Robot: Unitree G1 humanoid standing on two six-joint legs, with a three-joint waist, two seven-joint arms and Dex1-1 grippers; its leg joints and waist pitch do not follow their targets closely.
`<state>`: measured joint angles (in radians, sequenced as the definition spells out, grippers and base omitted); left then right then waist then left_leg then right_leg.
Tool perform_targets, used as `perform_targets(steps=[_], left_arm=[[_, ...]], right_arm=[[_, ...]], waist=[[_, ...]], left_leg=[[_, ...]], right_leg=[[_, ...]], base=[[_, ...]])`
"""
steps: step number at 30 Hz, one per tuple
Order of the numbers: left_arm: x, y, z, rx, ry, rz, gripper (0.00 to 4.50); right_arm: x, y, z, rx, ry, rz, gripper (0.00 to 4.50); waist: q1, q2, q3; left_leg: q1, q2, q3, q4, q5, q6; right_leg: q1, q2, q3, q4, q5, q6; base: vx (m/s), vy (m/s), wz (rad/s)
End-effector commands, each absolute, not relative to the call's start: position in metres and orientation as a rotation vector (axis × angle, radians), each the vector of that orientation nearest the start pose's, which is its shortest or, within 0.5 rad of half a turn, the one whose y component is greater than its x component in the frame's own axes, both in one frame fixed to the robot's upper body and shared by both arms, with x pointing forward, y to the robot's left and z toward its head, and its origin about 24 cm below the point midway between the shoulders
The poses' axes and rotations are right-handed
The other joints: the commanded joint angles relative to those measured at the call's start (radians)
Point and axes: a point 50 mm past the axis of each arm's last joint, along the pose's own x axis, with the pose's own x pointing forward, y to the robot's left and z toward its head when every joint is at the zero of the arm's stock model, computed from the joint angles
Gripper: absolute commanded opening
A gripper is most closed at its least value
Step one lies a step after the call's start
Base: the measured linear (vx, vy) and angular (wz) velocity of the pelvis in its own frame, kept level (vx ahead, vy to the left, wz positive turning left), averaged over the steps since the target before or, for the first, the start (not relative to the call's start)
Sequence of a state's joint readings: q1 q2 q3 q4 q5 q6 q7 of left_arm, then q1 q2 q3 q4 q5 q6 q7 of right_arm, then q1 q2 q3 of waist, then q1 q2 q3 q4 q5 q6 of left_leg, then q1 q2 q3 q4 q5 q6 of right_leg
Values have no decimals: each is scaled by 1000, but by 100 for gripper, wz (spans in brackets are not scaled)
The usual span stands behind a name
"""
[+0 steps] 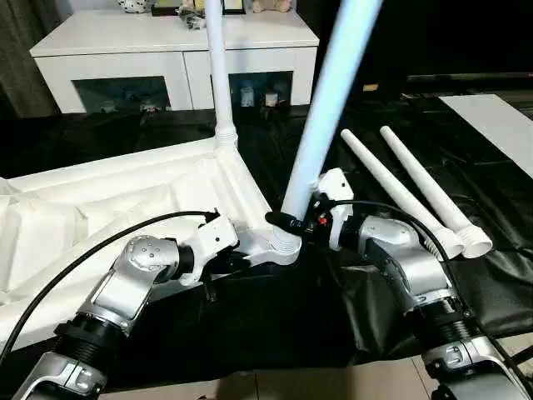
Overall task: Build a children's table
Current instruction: Insert table leg to table base
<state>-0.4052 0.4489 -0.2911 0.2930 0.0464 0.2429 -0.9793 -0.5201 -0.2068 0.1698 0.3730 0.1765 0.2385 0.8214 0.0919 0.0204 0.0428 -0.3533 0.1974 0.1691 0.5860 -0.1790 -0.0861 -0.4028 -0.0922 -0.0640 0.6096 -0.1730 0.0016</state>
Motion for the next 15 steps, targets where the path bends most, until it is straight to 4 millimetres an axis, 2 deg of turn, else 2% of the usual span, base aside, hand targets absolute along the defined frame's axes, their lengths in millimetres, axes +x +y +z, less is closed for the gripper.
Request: perform_targets(steps=[1, 2, 5, 7, 8, 11, 15], left_arm=[[297, 155, 46, 519, 464, -1070, 0], [297, 155, 46, 519, 466, -1071, 0], [295, 157, 45, 527, 472, -1073, 0], [295, 157, 45, 529, 473, -1075, 0], [295, 157, 45, 529, 473, -1076, 0], [295, 157, 44, 531, 475, -1081, 0], [293, 155, 43, 533, 478, -1090, 0]], right_arm=[[316, -106, 53, -107, 331, 1001, 184], [316, -105, 52, -110, 337, 1004, 184], [312, -105, 48, -135, 374, 1033, 184], [310, -105, 45, -160, 410, 1057, 184], [309, -106, 43, -176, 430, 1072, 184], [307, -105, 41, -197, 471, 1112, 184], [310, -103, 45, -194, 506, 1164, 184]], waist=[[-1, 0, -47], [-2, 2, -47], [-2, -3, -46], [1, 0, -47], [0, -1, -48], [3, 1, -48], [6, -2, -50]], left_leg=[[6, 23, -13, -89, -406, -15], [5, 23, -13, -90, -407, -16], [5, 23, -12, -91, -409, -14], [5, 24, -12, -90, -401, -15], [5, 24, -12, -90, -398, -15], [4, 25, -10, -90, -391, -16], [3, 25, -8, -90, -369, -13]], right_leg=[[27, -48, 39, -98, -476, -119], [26, -48, 39, -98, -469, -120], [26, -46, 39, -96, -461, -122], [26, -47, 40, -95, -452, -125], [27, -47, 40, -94, -444, -127], [28, -45, 42, -91, -405, -141], [32, -44, 42, -85, -356, -160]], base=[[0, 0, 0], [0, 0, 0], [0, 0, 0], [0, 0, 0], [0, 0, 0], [0, 0, 0], [0, 0, 0]])
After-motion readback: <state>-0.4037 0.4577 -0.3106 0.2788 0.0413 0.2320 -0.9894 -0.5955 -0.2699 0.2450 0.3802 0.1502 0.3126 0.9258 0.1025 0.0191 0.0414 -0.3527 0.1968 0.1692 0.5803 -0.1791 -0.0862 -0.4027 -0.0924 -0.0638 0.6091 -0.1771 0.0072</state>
